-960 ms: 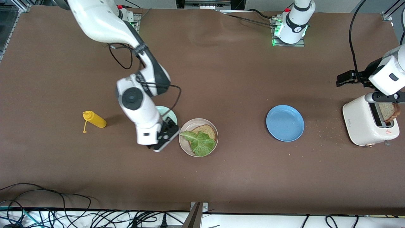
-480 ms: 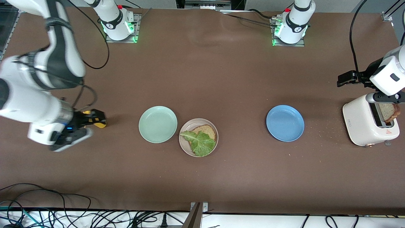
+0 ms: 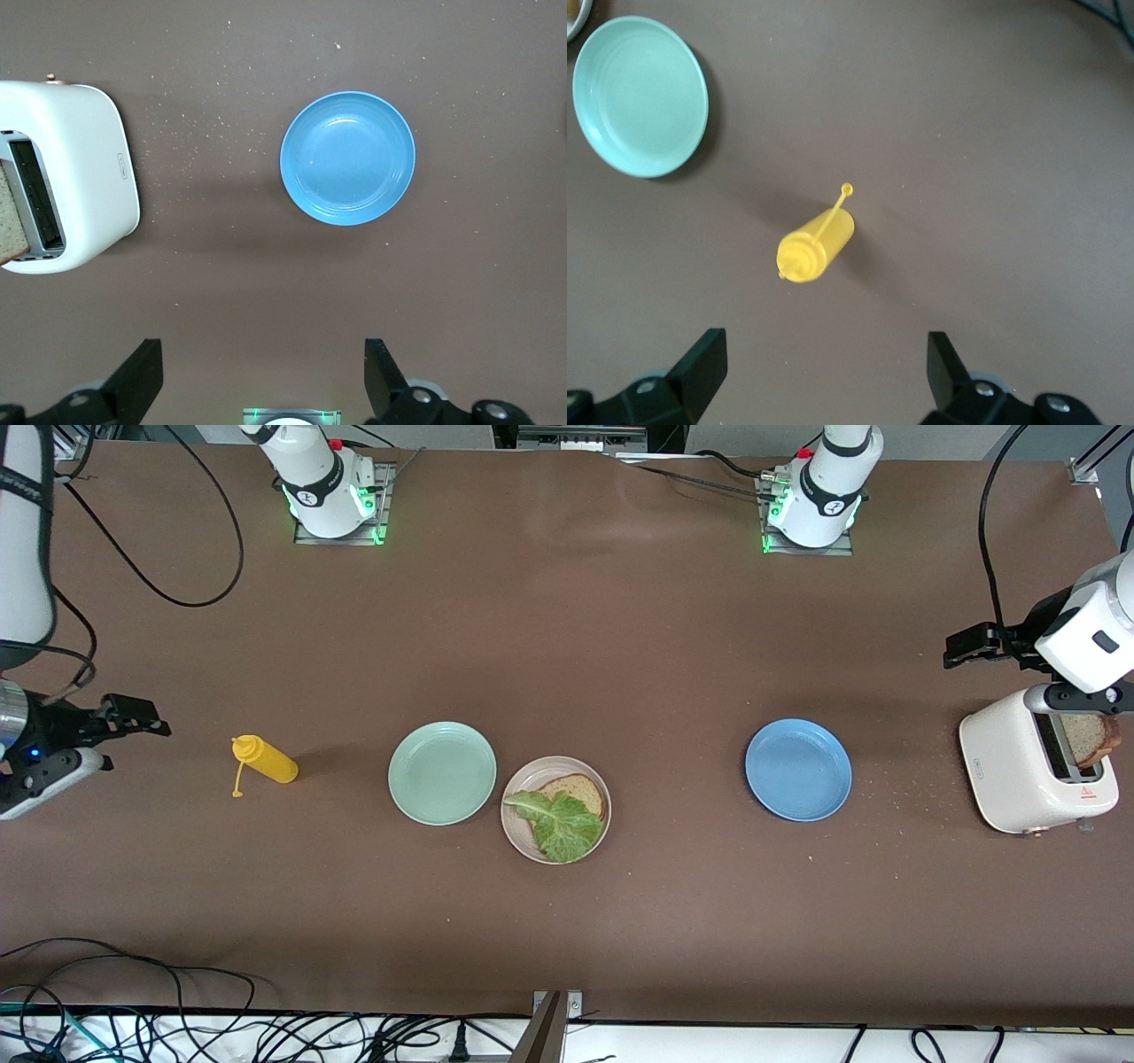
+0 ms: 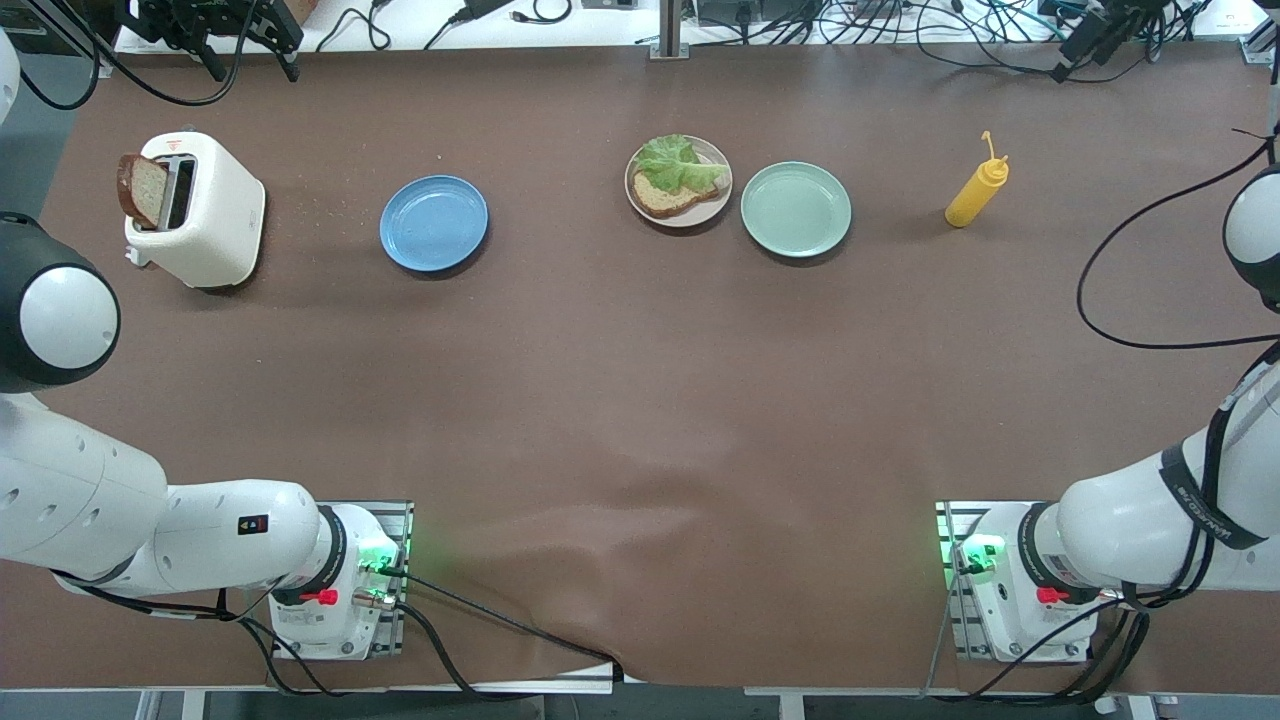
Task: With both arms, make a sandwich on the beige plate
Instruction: 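Move the right gripper to the yellow bottle and close on it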
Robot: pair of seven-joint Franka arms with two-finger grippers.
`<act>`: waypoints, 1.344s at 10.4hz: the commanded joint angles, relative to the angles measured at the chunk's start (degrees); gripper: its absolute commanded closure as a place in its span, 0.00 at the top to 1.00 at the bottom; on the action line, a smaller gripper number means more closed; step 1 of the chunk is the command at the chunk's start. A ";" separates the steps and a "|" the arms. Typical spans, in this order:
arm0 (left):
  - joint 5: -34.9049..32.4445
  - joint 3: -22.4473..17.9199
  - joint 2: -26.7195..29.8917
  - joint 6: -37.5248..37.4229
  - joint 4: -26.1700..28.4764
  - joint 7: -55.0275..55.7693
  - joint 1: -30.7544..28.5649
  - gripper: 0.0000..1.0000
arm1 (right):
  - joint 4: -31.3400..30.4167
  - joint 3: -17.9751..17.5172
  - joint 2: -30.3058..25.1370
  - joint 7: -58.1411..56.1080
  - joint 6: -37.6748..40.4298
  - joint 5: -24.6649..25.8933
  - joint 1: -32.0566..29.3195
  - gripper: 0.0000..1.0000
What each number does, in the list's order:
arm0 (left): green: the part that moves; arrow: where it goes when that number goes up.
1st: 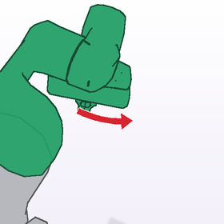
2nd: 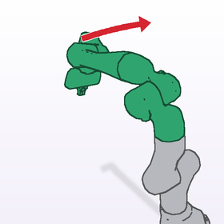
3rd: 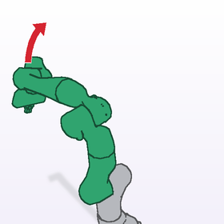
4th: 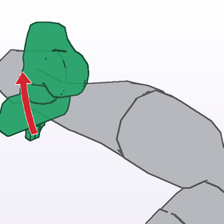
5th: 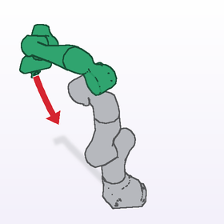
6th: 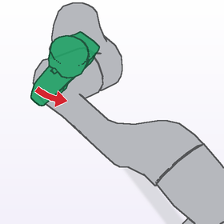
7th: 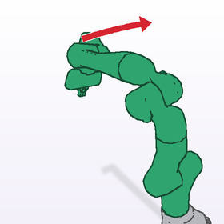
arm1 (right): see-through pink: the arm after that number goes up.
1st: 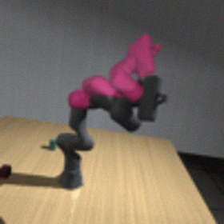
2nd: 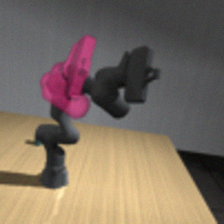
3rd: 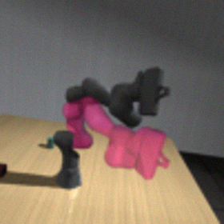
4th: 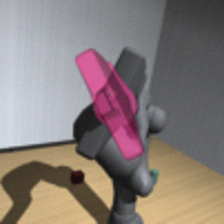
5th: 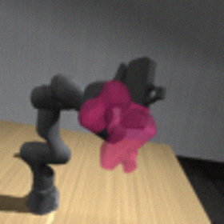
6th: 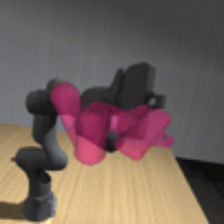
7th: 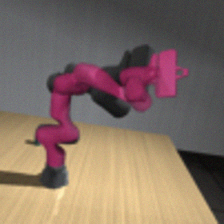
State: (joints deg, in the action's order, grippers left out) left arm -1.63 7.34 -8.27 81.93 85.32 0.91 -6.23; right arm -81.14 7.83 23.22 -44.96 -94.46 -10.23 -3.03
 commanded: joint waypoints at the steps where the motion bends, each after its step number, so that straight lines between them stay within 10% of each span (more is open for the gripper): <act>1: 0.32 0.13 -0.61 -1.34 -1.65 0.41 -0.19 1.00 | -9.09 5.94 -1.78 -16.57 -1.51 -10.46 0.22 1.00; 6: 0.32 0.13 -0.61 -1.34 -1.65 0.49 -0.10 1.00 | -24.92 8.34 -0.46 -54.20 -13.36 -24.73 -0.57 1.00; 14: 0.32 0.13 -0.61 -1.34 -1.56 0.49 -0.19 1.00 | -24.77 8.16 9.03 -89.94 -18.13 -38.62 -1.19 1.00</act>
State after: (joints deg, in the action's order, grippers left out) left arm -1.63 7.37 -8.39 81.93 85.24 0.91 -6.23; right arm -106.06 16.19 31.70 -130.87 -111.88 -46.05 -4.22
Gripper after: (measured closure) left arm 0.000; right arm 0.000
